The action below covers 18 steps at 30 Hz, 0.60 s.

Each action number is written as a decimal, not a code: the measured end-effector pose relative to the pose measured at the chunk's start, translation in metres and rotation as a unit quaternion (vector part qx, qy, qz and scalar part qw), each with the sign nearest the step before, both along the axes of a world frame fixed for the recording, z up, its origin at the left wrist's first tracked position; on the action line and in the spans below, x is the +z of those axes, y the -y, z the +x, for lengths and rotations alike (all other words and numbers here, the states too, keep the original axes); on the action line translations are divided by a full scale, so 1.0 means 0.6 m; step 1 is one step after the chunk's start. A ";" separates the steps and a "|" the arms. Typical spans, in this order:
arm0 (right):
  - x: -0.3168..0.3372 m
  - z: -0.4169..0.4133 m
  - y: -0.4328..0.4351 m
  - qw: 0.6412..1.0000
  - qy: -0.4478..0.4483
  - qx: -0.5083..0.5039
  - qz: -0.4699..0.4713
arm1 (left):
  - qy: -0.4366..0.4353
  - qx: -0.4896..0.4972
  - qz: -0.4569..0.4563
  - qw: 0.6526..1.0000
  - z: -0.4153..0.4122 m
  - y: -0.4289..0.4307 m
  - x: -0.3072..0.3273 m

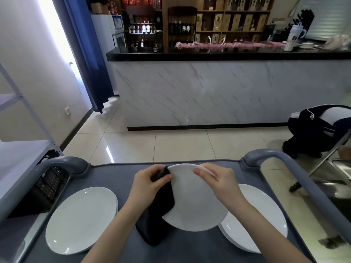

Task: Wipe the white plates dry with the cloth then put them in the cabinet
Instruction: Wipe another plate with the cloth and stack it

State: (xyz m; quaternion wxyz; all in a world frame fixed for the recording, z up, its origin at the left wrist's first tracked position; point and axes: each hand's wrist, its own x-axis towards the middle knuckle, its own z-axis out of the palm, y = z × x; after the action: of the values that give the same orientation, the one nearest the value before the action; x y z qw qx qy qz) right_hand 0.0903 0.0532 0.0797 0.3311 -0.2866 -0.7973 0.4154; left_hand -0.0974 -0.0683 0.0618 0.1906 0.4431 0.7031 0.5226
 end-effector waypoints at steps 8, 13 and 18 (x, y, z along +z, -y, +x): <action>0.003 -0.017 0.017 0.934 0.120 -0.245 0.230 | 0.023 0.143 0.048 0.988 0.057 0.024 -0.022; -0.014 -0.023 0.056 0.895 0.169 -0.294 0.289 | 0.033 0.172 0.071 0.982 0.077 0.028 -0.034; -0.008 -0.042 0.089 0.962 0.182 -0.202 0.003 | 0.010 0.183 0.090 0.979 0.100 0.030 -0.038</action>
State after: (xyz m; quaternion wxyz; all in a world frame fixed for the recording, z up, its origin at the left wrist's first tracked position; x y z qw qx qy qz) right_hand 0.0653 -0.0005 0.0748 0.2581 -0.5115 -0.7708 0.2786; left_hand -0.0375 -0.0863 0.0391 0.0576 0.3174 0.7202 0.6142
